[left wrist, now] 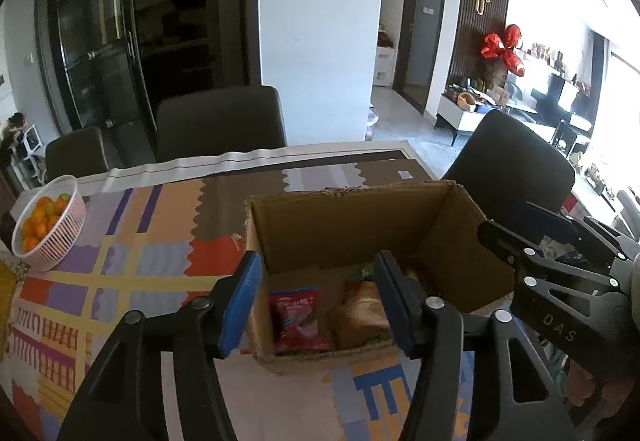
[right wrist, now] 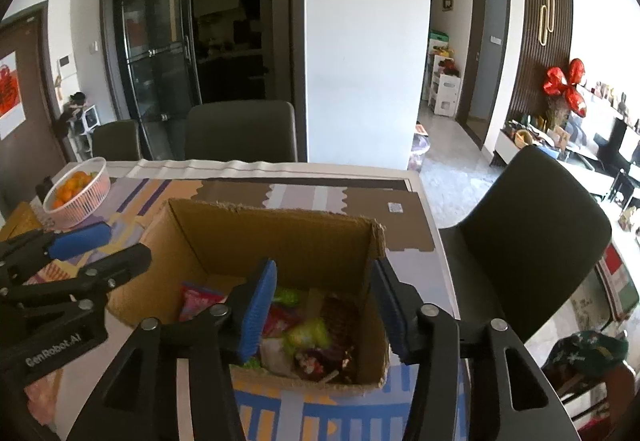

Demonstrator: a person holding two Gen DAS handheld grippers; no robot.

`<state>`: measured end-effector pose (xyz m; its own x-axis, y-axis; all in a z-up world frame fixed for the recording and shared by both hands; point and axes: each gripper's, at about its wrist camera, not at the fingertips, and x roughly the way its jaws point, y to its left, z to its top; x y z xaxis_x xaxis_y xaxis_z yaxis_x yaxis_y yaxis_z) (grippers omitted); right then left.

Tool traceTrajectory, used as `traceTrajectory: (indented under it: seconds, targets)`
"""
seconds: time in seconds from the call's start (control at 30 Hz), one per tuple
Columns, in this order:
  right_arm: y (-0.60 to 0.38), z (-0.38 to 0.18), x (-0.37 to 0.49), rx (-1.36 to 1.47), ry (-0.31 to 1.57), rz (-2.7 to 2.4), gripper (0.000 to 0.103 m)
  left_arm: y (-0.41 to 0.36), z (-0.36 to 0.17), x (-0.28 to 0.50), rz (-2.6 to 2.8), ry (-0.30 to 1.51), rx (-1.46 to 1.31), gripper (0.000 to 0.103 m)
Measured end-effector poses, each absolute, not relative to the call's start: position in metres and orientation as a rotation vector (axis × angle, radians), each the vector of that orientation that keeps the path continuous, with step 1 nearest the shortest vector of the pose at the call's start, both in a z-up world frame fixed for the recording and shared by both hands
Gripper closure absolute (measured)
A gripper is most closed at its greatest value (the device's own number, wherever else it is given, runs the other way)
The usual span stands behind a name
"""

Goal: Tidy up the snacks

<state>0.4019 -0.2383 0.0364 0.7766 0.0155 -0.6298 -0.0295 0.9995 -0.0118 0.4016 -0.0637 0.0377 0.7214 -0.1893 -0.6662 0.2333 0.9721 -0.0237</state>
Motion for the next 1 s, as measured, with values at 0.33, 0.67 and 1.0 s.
traceTrajectory:
  seconds: [0.33,0.67,1.0]
  targets:
    - [-0.244,0.043,0.355,-0.013,0.619,0.002,0.038,-0.058,0.049,0.348,-0.163,0.626,0.108,0.036]
    - [-0.245,0.061,0.288,0.003,0.529,-0.025,0.027,-0.048,0.062,0.282,-0.134,0.533,0.096,0.017]
    - [-0.244,0.058,0.235,0.004,0.506,-0.027,0.021,-0.037,0.059,0.235,-0.128,0.499,0.062,0.000]
